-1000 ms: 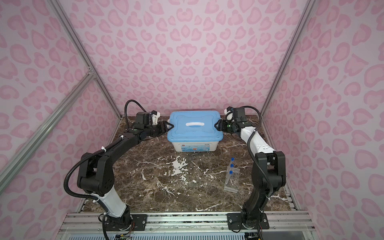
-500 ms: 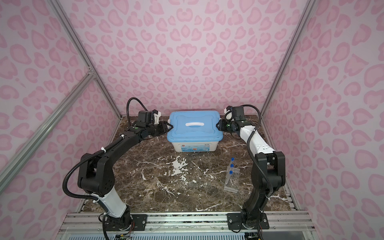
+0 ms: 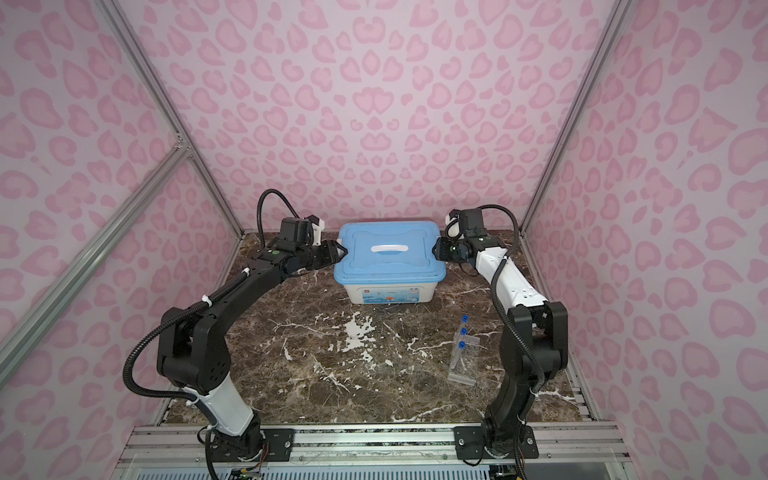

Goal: Organize the chemistry lab equipment

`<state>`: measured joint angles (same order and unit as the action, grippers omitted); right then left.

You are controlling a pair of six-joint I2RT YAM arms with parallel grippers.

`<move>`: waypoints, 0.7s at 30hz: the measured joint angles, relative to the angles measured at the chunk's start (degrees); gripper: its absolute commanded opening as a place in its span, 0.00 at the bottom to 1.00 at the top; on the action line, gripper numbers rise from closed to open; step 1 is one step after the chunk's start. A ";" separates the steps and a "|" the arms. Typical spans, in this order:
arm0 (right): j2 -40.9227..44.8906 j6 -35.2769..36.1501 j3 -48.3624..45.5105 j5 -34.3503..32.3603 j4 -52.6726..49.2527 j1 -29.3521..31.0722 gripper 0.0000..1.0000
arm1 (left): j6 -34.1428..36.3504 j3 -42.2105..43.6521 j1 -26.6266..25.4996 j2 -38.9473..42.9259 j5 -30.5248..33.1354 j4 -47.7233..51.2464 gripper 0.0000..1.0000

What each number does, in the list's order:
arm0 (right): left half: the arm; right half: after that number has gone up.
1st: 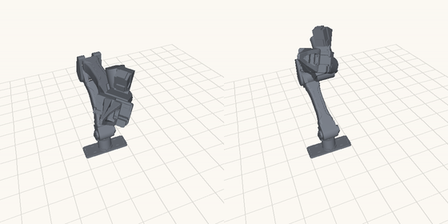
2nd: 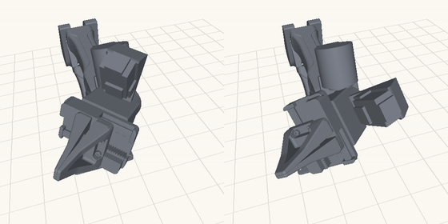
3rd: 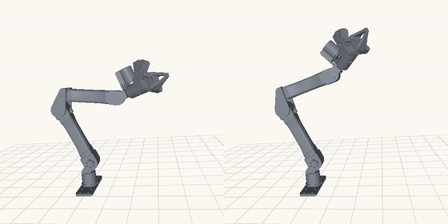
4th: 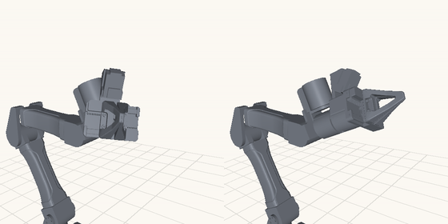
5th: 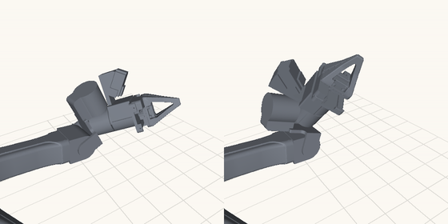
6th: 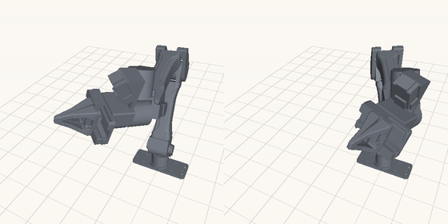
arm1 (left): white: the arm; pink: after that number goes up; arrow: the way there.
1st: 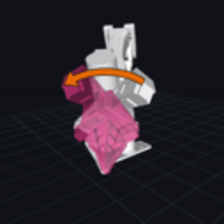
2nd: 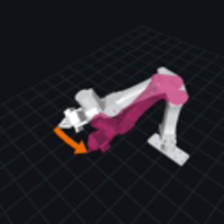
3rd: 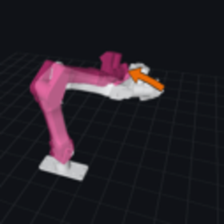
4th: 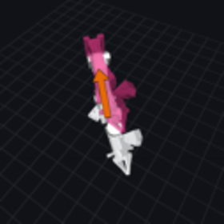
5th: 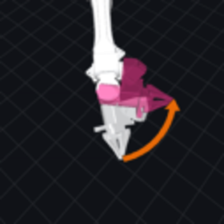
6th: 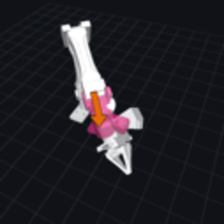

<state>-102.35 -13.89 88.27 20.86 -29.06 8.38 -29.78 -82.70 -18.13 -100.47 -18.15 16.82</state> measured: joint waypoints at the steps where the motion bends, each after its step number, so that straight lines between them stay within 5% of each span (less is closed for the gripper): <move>1: -0.02 0.04 0.00 -0.07 0.02 0.09 0.43 | 0.15 -0.13 -0.20 0.00 0.42 0.26 0.56; 12: 0.04 0.66 0.00 -0.22 0.13 0.35 0.50 | 1.36 -1.18 -1.57 0.00 3.80 1.97 0.61; 21: 7.13 -0.63 -5.14 3.58 3.96 -2.71 0.71 | 2.56 -0.66 -2.08 3.28 4.28 2.36 0.83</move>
<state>-95.22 -14.52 83.13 24.45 -25.10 5.67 -27.22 -83.35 -20.21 -97.19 -13.87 19.18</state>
